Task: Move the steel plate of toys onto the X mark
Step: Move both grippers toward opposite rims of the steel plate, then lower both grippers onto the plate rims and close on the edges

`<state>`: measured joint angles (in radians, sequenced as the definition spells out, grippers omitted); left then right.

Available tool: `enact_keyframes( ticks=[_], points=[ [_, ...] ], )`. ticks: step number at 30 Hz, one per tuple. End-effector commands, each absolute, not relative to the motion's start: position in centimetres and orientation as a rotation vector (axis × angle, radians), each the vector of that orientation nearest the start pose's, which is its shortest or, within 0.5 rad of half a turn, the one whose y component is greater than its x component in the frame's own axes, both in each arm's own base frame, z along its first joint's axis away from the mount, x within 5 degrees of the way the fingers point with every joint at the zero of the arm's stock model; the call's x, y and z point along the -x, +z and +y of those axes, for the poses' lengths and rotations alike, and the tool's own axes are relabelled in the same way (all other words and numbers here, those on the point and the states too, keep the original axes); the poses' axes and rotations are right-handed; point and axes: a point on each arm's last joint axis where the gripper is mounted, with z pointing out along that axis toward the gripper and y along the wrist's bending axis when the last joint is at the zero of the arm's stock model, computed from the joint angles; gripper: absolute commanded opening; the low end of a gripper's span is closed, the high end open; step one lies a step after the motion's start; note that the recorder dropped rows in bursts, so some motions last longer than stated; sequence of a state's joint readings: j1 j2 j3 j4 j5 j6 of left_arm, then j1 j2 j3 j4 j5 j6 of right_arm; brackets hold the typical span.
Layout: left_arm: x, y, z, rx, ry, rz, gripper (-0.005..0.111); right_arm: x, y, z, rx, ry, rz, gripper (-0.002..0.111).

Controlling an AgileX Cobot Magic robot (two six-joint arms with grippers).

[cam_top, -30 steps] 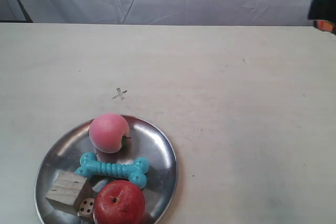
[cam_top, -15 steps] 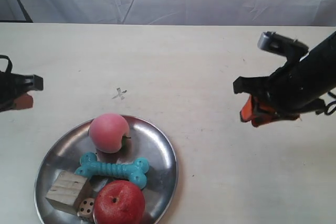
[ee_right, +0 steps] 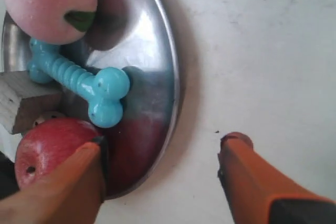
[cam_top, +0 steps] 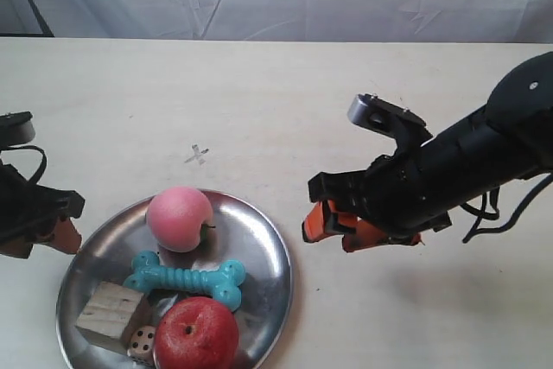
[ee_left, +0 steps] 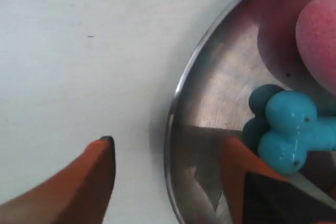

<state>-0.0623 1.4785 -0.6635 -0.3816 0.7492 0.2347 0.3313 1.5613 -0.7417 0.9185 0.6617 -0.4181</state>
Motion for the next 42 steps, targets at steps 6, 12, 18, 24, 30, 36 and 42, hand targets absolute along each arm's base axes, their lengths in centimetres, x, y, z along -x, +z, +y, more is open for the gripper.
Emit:
enact_keyframes(
  ticks=[6,12,18,24,30,36,42],
  points=[
    [-22.9,14.1,-4.1,-0.046,-0.473,3.119,0.056,-23.4,17.9,14.5,0.114,0.852,2.788,0.059],
    [-22.8,13.2,-4.3,-0.054,-0.514,3.171,0.056,-23.5,17.6,14.6,0.085,0.847,2.799,0.059],
    [-22.8,13.1,-4.5,-0.078,-0.546,3.170,0.056,-23.8,14.8,14.9,0.060,0.815,2.902,0.059],
    [-22.8,12.8,-4.5,-0.078,-0.547,3.180,0.056,-23.8,12.6,15.0,0.022,0.799,2.987,0.059],
    [-22.9,12.3,-4.5,-0.060,-0.558,3.201,0.056,-24.0,11.9,15.4,-0.001,0.848,2.985,0.059],
    [-22.9,11.6,-4.6,-0.045,-0.578,3.223,0.056,-23.4,10.8,16.7,0.021,0.850,3.011,0.059],
    [-22.9,11.6,-4.7,-0.045,-0.584,3.218,0.056,-22.8,9.7,18.4,0.012,0.811,3.001,0.059]
  ],
)
